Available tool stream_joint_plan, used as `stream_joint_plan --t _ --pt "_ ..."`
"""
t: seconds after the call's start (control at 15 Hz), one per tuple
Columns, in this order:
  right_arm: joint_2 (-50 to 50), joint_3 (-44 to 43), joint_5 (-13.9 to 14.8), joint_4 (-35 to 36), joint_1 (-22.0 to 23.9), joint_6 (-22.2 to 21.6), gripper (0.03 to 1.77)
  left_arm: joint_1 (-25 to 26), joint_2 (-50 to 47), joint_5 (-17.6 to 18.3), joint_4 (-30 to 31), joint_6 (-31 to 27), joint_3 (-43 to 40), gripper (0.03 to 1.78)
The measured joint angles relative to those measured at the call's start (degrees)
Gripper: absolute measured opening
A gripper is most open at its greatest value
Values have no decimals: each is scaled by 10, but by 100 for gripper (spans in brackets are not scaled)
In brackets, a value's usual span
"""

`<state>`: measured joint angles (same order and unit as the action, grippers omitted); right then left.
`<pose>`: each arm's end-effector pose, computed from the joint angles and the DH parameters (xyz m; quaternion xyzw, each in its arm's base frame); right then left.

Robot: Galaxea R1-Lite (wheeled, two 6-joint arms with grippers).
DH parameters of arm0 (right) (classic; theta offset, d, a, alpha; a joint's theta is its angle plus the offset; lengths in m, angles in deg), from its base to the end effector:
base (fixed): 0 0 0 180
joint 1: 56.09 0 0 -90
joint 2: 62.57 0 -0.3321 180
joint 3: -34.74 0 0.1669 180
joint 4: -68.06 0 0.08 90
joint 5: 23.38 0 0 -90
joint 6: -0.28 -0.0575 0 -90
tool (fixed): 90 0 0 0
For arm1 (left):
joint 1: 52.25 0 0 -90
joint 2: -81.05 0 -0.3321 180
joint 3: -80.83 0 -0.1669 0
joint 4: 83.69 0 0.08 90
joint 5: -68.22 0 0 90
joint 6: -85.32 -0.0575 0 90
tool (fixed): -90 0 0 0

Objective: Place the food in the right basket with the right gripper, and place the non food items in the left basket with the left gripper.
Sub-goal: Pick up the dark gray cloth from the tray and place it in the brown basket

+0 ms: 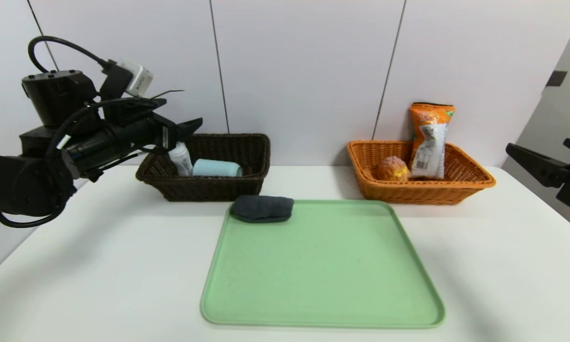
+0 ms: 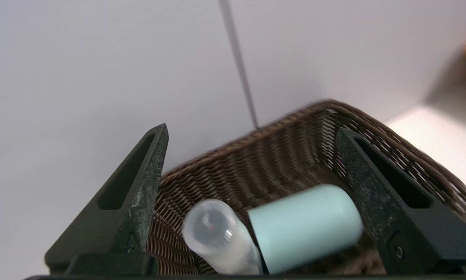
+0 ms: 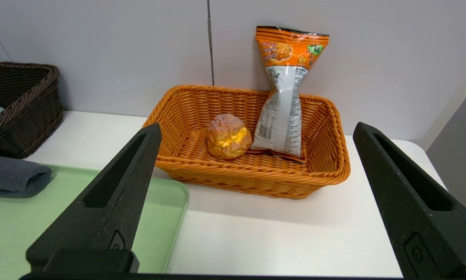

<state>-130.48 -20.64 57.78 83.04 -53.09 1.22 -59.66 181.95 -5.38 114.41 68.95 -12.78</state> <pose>0.1749 -0.0003 0.2774 -0.0104 -0.0217 0.0508 0.9984 0.3542 -0.0624 0.2928 0.1417 -0.0603 -0.1996 0.9677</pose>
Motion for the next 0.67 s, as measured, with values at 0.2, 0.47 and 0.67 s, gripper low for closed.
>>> stream_joint_plan --t 0.2,0.47,0.67 --pt "2 3 0 -1 0 0 170 -33 -70 70 -165 -97 17 159" --pt "8 4 -2 -2 0 0 170 -98 -129 90 -443 -248 93 164" --pt "17 15 -4 -2 -1 0 170 -138 -118 74 -645 -359 198 166"
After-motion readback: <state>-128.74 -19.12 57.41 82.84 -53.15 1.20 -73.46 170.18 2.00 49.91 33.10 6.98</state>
